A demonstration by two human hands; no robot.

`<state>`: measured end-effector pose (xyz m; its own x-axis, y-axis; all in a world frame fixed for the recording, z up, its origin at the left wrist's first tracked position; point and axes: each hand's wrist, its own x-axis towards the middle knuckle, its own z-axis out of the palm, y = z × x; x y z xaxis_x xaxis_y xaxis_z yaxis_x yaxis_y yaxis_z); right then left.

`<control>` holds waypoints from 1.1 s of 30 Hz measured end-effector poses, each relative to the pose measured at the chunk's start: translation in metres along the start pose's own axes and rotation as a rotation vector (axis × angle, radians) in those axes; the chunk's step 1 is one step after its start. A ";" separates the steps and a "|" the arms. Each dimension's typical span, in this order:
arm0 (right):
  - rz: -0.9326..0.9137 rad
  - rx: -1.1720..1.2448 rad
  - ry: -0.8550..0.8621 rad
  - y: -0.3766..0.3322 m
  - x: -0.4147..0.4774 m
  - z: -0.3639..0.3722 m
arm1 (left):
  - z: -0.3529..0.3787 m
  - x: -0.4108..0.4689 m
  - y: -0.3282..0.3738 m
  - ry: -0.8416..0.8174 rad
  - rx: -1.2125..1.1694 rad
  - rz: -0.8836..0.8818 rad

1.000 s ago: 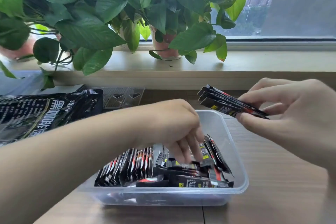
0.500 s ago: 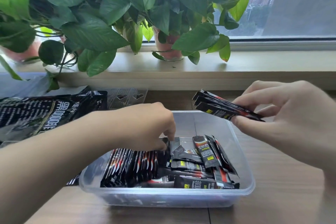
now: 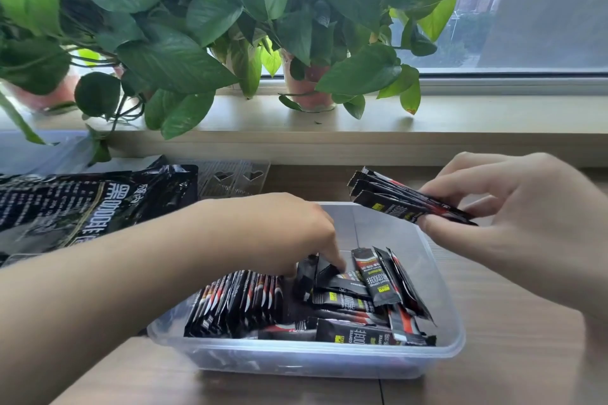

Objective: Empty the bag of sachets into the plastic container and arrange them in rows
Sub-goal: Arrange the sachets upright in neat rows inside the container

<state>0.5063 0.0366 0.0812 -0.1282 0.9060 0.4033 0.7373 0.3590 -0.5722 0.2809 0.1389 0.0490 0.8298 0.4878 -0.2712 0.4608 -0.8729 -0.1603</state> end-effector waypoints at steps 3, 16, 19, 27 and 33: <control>0.000 -0.001 0.006 0.000 0.000 0.000 | -0.001 -0.004 -0.001 0.041 0.009 0.042; -0.022 -0.022 0.004 0.004 0.000 0.000 | 0.001 -0.008 -0.010 0.088 -0.106 0.068; -0.030 -0.027 0.008 0.004 0.001 0.001 | -0.008 -0.013 -0.012 0.135 -0.223 0.069; -0.048 -0.037 0.063 0.008 0.000 -0.003 | -0.022 -0.024 -0.012 0.120 -0.669 0.013; -0.040 -0.009 0.072 0.007 -0.001 -0.004 | -0.018 -0.027 -0.001 -0.087 -0.945 0.009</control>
<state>0.5138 0.0374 0.0796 -0.1093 0.8725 0.4763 0.7386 0.3920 -0.5485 0.2639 0.1267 0.0739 0.8258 0.4462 -0.3448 0.5502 -0.5035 0.6662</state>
